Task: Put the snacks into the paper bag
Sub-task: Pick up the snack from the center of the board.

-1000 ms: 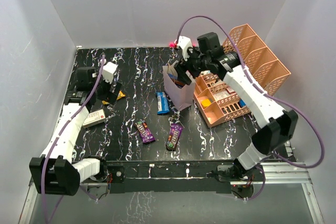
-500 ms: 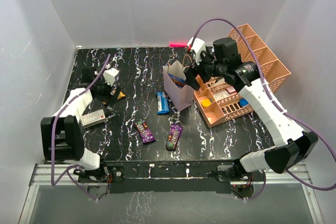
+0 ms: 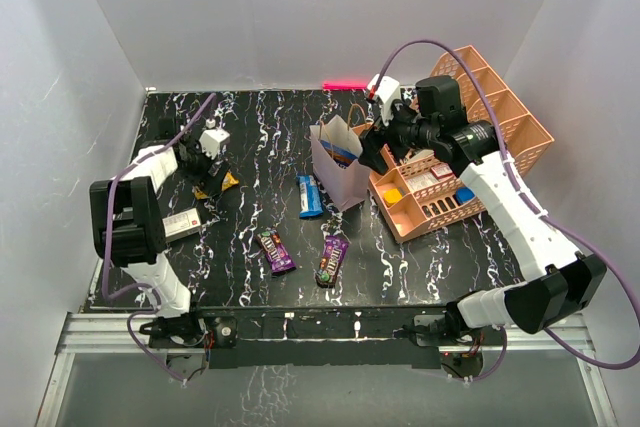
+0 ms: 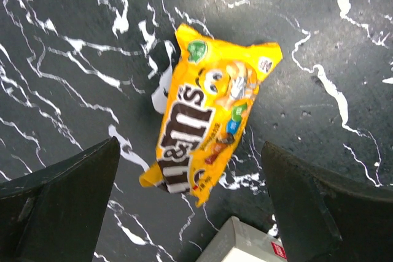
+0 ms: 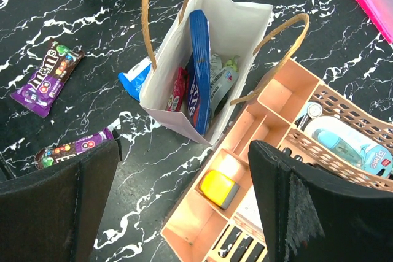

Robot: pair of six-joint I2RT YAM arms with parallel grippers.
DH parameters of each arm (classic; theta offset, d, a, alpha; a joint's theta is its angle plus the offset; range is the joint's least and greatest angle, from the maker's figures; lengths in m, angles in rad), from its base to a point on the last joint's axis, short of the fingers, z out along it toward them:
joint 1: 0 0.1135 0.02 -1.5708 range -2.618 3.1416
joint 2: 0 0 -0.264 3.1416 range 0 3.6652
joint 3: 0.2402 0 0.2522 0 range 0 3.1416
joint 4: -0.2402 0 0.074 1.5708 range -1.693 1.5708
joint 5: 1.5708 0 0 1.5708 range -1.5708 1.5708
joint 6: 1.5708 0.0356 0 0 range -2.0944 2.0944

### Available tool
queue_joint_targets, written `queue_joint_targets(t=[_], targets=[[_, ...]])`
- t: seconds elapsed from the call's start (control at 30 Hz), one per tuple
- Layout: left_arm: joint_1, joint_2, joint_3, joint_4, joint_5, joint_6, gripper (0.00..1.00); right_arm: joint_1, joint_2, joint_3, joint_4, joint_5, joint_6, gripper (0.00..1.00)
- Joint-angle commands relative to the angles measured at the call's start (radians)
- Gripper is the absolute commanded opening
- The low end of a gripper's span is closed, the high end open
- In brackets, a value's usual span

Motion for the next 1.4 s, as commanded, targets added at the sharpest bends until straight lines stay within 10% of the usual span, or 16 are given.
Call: queue_joint_targets(t=[0.0,0.57,1.37], targets=[[0.003,0.054,0.102,-0.089,0.085,0.074,0.97,-0.008,-0.039,-0.002,0.055,-0.031,0.012,0.91],[0.004,0.169,0.167,-0.193,0.062,0.168,0.84,-0.019,-0.017,0.004,0.049,-0.057,0.016,0.91],[0.003,-0.002,-0.044,-0.062,0.107,0.092,0.42,-0.025,-0.032,-0.042,0.074,-0.090,0.017,0.91]])
